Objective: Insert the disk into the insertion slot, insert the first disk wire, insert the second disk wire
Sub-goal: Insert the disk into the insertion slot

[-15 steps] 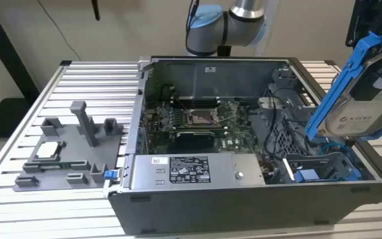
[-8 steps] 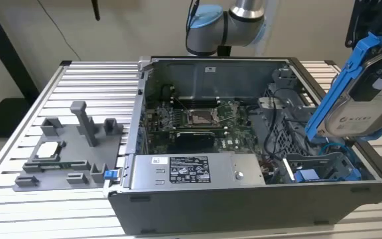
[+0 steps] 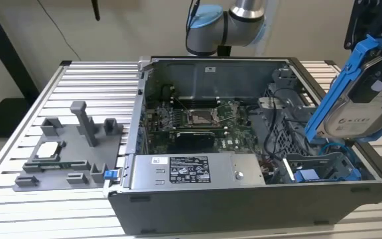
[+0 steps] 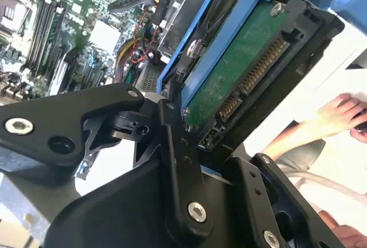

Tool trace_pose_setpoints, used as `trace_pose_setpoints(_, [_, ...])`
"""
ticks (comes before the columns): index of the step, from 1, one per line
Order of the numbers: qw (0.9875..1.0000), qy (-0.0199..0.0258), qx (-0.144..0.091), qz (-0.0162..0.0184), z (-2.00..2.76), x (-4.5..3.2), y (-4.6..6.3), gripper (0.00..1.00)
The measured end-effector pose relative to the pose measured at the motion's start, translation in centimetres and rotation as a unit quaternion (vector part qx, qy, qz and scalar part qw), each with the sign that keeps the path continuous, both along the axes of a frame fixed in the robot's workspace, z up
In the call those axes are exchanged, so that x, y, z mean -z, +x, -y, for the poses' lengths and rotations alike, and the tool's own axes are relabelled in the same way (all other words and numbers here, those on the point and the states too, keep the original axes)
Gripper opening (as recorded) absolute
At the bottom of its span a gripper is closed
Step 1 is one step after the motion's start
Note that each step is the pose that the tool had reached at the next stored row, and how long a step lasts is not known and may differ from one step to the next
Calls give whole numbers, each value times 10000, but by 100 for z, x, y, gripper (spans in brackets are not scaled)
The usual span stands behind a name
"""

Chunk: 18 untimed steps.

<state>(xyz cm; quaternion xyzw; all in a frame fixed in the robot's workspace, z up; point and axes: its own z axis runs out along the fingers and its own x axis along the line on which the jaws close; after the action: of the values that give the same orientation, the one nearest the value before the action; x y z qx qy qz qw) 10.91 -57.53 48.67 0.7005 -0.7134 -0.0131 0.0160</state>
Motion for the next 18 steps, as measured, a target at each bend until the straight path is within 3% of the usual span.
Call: trace_pose_setpoints(18, [10000,-3,0,0,0,96,0,0])
